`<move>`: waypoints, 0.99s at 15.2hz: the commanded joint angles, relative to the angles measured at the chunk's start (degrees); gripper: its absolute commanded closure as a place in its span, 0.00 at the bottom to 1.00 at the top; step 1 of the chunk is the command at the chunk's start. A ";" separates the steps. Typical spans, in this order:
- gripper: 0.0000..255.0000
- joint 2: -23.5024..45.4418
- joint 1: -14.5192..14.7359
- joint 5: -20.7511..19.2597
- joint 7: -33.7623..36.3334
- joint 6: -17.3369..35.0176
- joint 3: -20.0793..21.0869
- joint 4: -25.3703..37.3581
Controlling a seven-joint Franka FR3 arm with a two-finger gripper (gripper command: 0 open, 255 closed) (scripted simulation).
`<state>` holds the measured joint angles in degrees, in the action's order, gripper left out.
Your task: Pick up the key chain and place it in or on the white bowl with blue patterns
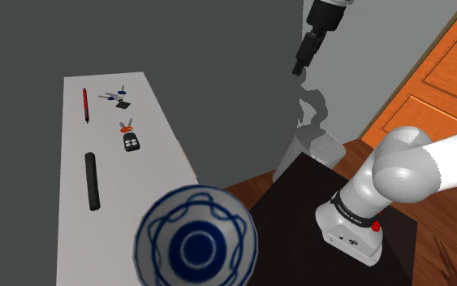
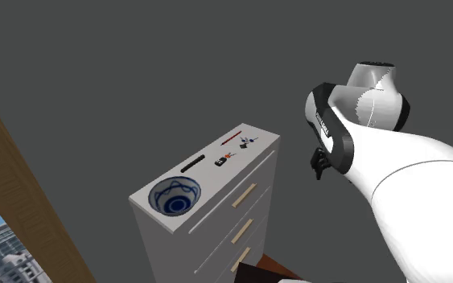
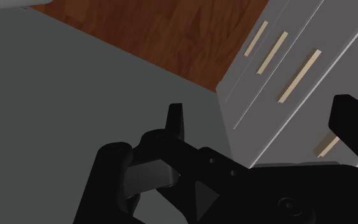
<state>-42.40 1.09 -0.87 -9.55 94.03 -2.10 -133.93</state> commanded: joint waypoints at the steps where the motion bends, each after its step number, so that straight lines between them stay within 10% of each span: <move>1: 0.00 0.00 0.00 0.00 0.00 0.00 0.00 0.00; 15: 0.00 17.77 3.29 7.30 23.25 8.74 15.85 7.77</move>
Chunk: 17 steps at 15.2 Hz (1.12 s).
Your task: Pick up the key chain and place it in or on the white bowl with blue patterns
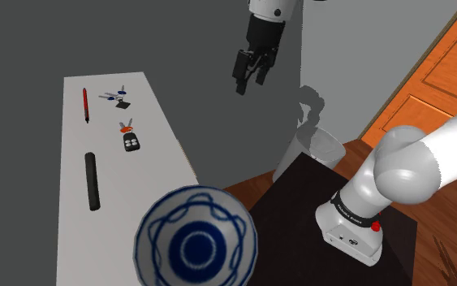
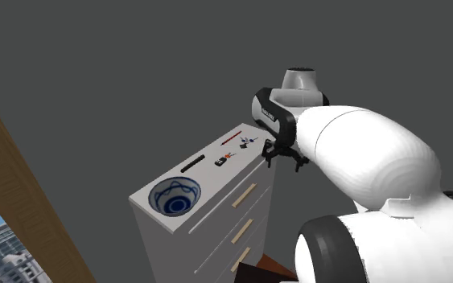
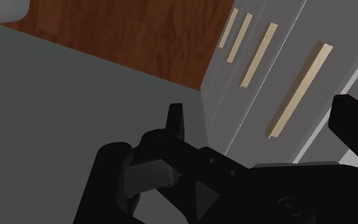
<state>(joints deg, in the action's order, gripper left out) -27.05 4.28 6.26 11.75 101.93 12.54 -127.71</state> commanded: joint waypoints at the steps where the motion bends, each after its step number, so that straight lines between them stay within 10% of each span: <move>1: 0.00 4.15 0.19 0.25 3.60 1.38 2.26 2.69; 17: 0.00 38.99 5.63 -9.33 31.12 3.33 13.16 32.49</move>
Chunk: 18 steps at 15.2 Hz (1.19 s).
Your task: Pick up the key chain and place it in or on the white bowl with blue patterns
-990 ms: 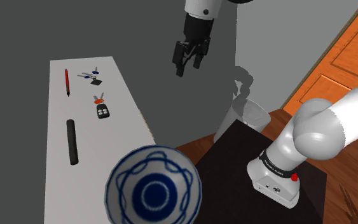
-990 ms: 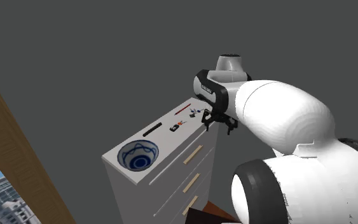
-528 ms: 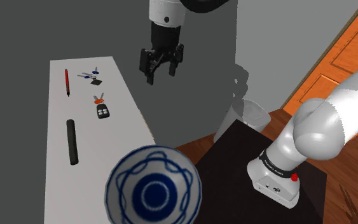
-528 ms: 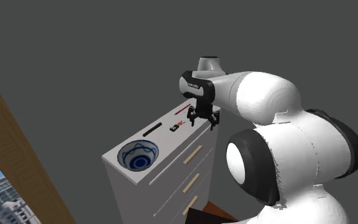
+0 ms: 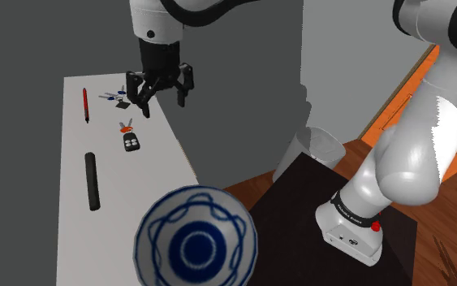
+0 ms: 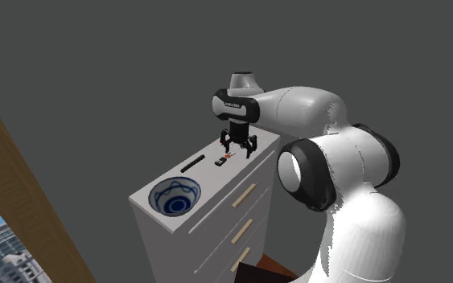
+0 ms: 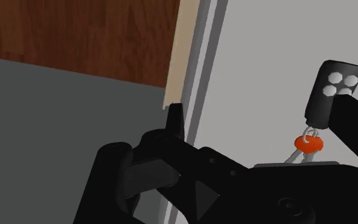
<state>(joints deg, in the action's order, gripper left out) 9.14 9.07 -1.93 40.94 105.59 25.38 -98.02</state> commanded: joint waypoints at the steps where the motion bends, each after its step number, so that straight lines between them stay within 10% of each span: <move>1: 0.00 5.37 1.74 -2.15 3.46 -0.85 0.41 5.58; 7: 0.00 19.70 7.83 -6.96 10.04 -5.46 -0.40 23.26; 18: 0.00 19.96 7.45 -7.18 10.34 0.24 -0.62 17.75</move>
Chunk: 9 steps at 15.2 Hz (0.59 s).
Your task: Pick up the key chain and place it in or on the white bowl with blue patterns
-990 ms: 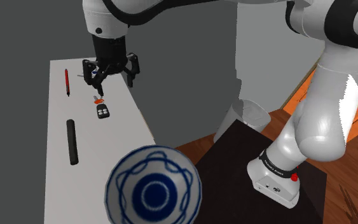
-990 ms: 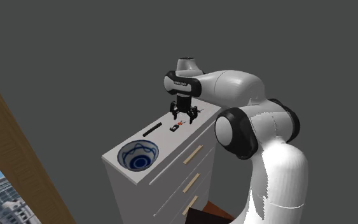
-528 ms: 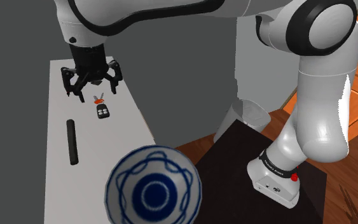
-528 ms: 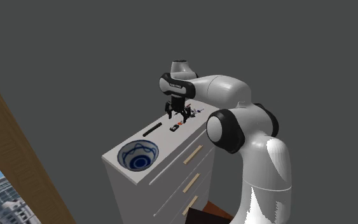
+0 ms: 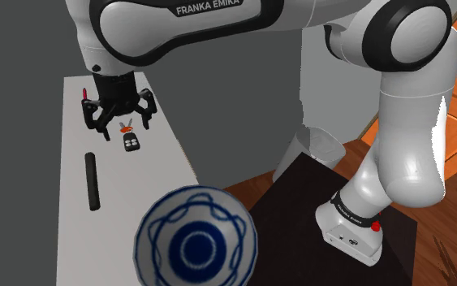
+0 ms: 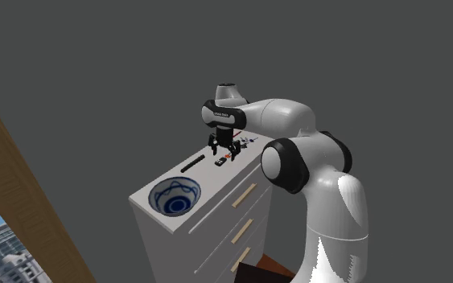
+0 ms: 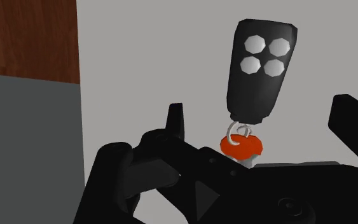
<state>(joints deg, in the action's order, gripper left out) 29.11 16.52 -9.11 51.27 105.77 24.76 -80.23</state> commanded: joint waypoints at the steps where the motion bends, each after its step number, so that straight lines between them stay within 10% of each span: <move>1: 0.00 0.00 0.00 0.00 0.01 0.05 0.00 -0.04; 4: 0.00 0.00 0.00 0.00 0.01 0.04 0.00 -0.03; 5: 1.00 0.00 0.00 0.00 0.01 0.04 0.00 -0.03; 9: 1.00 0.00 0.00 0.00 0.01 0.04 0.00 -0.03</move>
<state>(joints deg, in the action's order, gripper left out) 29.11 16.52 -9.11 51.28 105.81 24.76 -80.26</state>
